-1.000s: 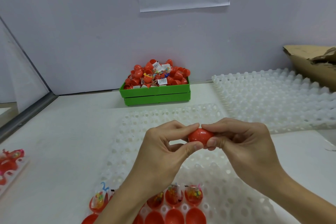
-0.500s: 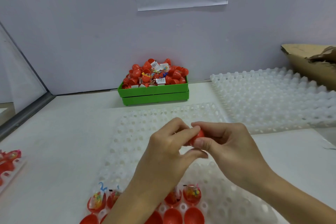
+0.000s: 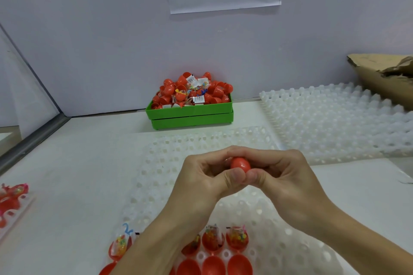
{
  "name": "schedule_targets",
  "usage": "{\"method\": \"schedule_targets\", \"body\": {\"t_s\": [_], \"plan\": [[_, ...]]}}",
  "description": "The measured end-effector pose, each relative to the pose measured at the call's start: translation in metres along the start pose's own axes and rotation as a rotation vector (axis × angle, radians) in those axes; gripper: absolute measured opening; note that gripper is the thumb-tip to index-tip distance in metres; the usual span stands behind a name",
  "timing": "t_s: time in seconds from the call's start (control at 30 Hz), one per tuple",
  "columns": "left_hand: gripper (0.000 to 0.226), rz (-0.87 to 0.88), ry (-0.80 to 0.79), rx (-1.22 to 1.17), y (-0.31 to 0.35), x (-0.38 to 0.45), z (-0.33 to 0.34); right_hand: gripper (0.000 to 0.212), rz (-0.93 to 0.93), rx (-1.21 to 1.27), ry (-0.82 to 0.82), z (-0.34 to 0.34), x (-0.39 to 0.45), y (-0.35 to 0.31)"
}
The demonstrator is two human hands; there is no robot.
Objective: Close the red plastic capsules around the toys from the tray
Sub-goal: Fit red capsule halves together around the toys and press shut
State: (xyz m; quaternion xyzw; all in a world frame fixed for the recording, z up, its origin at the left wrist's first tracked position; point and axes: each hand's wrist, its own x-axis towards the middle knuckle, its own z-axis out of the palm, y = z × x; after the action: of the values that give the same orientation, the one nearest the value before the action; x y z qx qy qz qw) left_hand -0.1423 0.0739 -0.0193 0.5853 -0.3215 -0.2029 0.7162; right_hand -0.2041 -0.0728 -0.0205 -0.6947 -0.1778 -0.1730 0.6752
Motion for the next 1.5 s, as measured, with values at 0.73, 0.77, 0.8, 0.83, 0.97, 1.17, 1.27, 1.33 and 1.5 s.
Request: {"method": "schedule_targets", "body": {"t_s": [0.73, 0.77, 0.8, 0.83, 0.97, 1.17, 1.27, 1.33, 1.5], "plan": [[0.031, -0.052, 0.164, -0.119, 0.001, 0.003, 0.002, 0.048, 0.133, 0.024, 0.073, -0.01, 0.003, -0.003], [0.028, -0.021, 0.199, -0.04, 0.0, 0.002, 0.002, 0.047, 0.136, 0.012, 0.106, -0.011, 0.004, -0.003], [0.025, 0.013, 0.241, 0.04, 0.0, 0.002, 0.002, 0.044, 0.137, -0.005, 0.151, -0.011, 0.005, -0.002], [0.023, 0.048, 0.283, 0.113, 0.0, 0.001, 0.002, 0.039, 0.139, -0.024, 0.2, -0.012, 0.006, -0.002], [0.018, 0.126, 0.354, 0.273, -0.002, 0.0, 0.006, 0.04, 0.177, -0.048, 0.277, -0.011, 0.004, 0.001], [0.023, 0.101, 0.299, 0.318, 0.0, -0.002, 0.005, 0.041, 0.159, -0.158, 0.261, -0.014, 0.004, -0.001], [0.032, 0.115, 0.265, 0.345, 0.002, -0.002, 0.006, 0.046, 0.122, -0.155, 0.278, -0.012, 0.004, -0.002], [0.035, 0.124, 0.277, 0.325, 0.004, -0.002, 0.006, 0.049, 0.104, -0.167, 0.267, -0.011, 0.003, -0.002], [0.031, 0.134, 0.301, 0.24, 0.006, -0.001, 0.006, 0.042, 0.07, -0.222, 0.248, -0.012, 0.002, -0.001]]}}
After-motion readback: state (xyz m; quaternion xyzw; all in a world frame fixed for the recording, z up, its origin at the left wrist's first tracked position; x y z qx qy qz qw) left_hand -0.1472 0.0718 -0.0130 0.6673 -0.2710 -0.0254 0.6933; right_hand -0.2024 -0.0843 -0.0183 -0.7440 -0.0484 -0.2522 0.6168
